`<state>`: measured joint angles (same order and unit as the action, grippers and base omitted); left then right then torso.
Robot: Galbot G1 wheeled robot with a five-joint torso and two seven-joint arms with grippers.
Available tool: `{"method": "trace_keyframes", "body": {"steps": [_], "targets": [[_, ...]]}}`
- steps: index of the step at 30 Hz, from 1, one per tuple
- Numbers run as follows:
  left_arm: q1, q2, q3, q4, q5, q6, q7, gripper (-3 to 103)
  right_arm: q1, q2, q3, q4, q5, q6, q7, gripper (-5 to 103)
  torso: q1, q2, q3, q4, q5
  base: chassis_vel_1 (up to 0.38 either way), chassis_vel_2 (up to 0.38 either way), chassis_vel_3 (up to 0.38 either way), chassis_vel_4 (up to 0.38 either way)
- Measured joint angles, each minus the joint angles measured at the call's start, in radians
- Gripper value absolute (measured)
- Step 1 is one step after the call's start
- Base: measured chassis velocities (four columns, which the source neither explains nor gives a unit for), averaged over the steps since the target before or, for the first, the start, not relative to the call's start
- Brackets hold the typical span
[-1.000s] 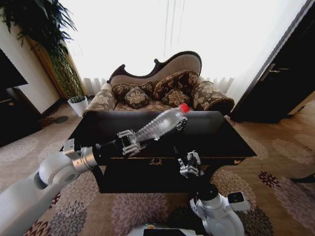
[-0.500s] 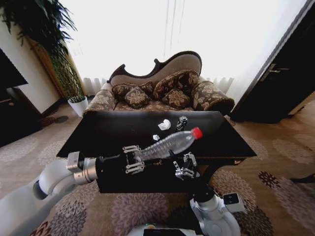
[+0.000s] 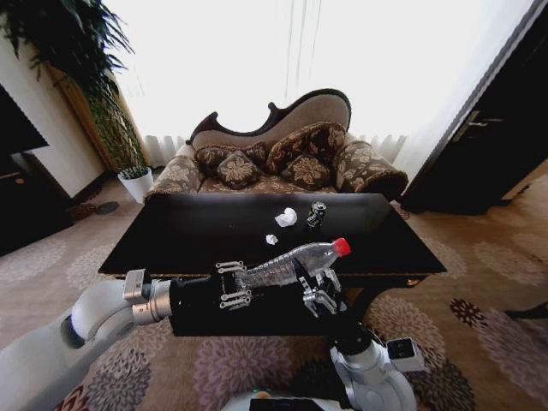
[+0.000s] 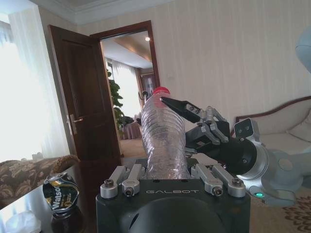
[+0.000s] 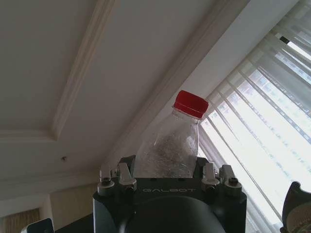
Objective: Move to the front of the table and place the trash on the table into the trash bin.
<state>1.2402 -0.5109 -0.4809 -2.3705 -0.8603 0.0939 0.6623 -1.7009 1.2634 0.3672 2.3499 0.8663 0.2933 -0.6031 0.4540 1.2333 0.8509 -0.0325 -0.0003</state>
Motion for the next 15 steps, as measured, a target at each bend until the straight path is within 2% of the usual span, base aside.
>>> {"method": "trace_keyframes", "body": {"steps": [3, 6, 9, 14, 15], "targets": [[0.002, 0.0, -0.004, 0.0, 0.0, 0.0, 0.002, 36, -0.002, 0.001, 0.0, -0.001, -0.002, 0.002, -0.002, 51, 0.0, 0.0, 0.0, 0.0, 0.0, 0.0, 0.0, 0.0, 0.0], [0.002, 0.0, -0.006, -0.001, 0.0, 0.001, 0.002, 36, -0.003, 0.0, 0.002, -0.001, -0.002, 0.004, -0.003, 47, 0.0, 0.0, 0.0, 0.0, 0.0, 0.0, 0.0, 0.0, 0.0], [0.003, -0.002, -0.013, -0.002, 0.006, 0.005, 0.004, 36, -0.006, 0.0, 0.006, -0.001, -0.002, 0.005, -0.005, 38, 0.0, 0.0, 0.0, -0.0001, 0.0, 0.0, 0.0, 0.0, 0.0], [0.038, -0.014, -0.045, -0.007, 0.019, 0.013, 0.008, 34, -0.006, 0.0, 0.009, -0.001, -0.003, 0.004, -0.009, 35, 0.0, 0.0, 0.0, 0.0, 0.0, 0.0, 0.0, 0.0, 0.0], [0.065, -0.023, -0.068, -0.01, 0.023, 0.017, 0.009, 40, -0.006, -0.001, 0.013, -0.002, -0.003, 0.004, -0.011, 35, 0.0, 0.0, 0.0, -0.0001, 0.0, 0.0, 0.0, 0.0, 0.0]]}}
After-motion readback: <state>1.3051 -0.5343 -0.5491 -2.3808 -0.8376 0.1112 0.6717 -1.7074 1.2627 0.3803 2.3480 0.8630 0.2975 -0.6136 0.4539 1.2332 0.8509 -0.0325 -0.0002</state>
